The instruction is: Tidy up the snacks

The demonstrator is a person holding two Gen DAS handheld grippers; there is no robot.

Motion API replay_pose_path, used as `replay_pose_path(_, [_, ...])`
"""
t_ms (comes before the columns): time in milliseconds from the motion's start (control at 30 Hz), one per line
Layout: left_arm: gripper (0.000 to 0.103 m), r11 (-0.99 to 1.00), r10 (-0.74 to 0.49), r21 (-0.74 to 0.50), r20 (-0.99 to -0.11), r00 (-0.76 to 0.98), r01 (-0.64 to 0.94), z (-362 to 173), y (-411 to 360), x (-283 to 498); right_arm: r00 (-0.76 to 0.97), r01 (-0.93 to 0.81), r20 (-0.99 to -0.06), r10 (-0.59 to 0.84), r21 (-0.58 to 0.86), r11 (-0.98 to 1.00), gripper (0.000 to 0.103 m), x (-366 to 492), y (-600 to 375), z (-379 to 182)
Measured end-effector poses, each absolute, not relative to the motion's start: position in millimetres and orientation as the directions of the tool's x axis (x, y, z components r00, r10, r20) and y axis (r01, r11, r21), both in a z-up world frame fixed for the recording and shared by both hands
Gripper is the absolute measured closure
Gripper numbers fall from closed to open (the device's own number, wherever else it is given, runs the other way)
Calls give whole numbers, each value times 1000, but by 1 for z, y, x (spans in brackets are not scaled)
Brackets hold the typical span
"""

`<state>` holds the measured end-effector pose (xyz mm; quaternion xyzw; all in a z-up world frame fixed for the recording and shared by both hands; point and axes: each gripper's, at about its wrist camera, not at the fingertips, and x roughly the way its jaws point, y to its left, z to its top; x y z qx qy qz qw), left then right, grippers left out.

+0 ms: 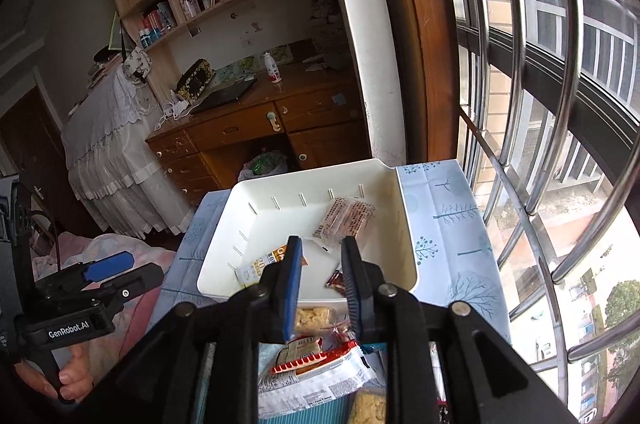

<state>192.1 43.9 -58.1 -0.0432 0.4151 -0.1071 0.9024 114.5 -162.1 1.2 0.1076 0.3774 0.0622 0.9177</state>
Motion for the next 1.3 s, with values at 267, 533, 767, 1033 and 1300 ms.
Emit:
replay_pose_path(267, [27, 974, -227, -157, -733, 641, 166, -49, 32, 144, 718, -13, -669, 192, 263, 965, 67, 69, -177, 12])
replay_pose_path(533, [24, 971, -231, -139, -745, 626, 193, -49, 20, 105, 708, 40, -686, 165, 273, 961, 60, 25, -193, 7])
replay_pose_path(767, [23, 962, -259, -154, -774, 577, 226, -58, 2, 85, 664, 109, -736, 131, 269, 957, 53, -8, -212, -12])
replay_pose_path(1033, [18, 954, -267, -156, -830, 489, 256, -76, -20, 83, 587, 151, -805, 87, 215, 965, 48, -35, -227, -44])
replay_pose_path(1300, [18, 951, -255, -171, -906, 337, 259, -111, -45, 101, 511, 131, -857, 70, 158, 979, 41, -53, -232, -77])
